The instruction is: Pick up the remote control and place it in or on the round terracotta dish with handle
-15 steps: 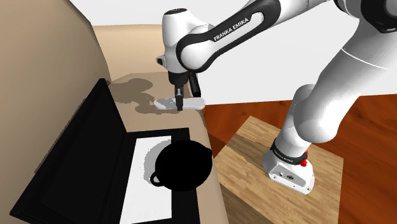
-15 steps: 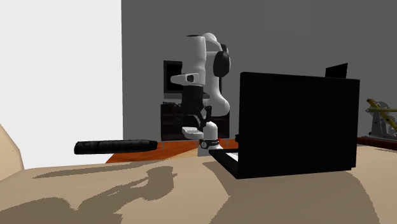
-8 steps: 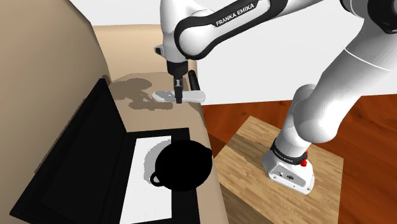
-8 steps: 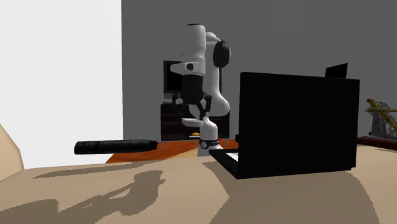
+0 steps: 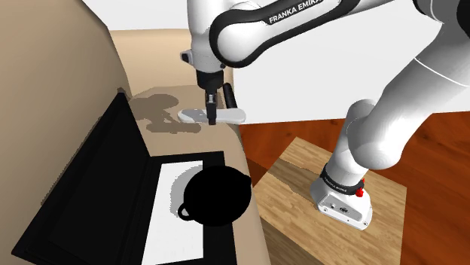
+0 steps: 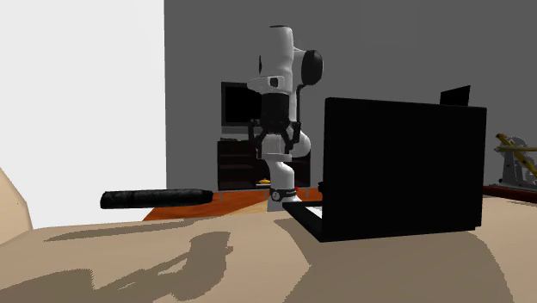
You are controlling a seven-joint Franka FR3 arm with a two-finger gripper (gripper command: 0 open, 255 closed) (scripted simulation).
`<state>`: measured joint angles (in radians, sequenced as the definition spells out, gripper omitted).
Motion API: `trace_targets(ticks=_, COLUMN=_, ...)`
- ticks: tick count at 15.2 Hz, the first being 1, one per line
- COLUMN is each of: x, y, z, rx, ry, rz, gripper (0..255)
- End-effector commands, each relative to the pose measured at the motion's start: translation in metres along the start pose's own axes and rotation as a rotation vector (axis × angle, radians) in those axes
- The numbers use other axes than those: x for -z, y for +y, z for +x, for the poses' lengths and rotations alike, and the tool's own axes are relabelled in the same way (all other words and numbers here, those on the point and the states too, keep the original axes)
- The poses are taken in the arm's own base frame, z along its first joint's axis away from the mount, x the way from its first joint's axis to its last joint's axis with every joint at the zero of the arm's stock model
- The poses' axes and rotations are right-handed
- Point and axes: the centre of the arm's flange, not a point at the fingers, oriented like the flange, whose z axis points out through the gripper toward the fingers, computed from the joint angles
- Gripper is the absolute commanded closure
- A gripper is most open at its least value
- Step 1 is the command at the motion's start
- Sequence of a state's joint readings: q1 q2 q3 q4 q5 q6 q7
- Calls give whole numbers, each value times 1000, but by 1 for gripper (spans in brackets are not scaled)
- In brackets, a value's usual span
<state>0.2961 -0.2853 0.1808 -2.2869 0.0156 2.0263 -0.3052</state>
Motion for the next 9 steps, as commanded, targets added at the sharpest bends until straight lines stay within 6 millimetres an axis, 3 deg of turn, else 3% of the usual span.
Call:
trace_targets(ticks=1, x=3, y=-25, z=-2, rx=-1, ry=0, rz=0, gripper=255)
trace_targets(ticks=9, x=10, y=-130, z=-8, rx=-1, ry=0, rz=0, gripper=255)
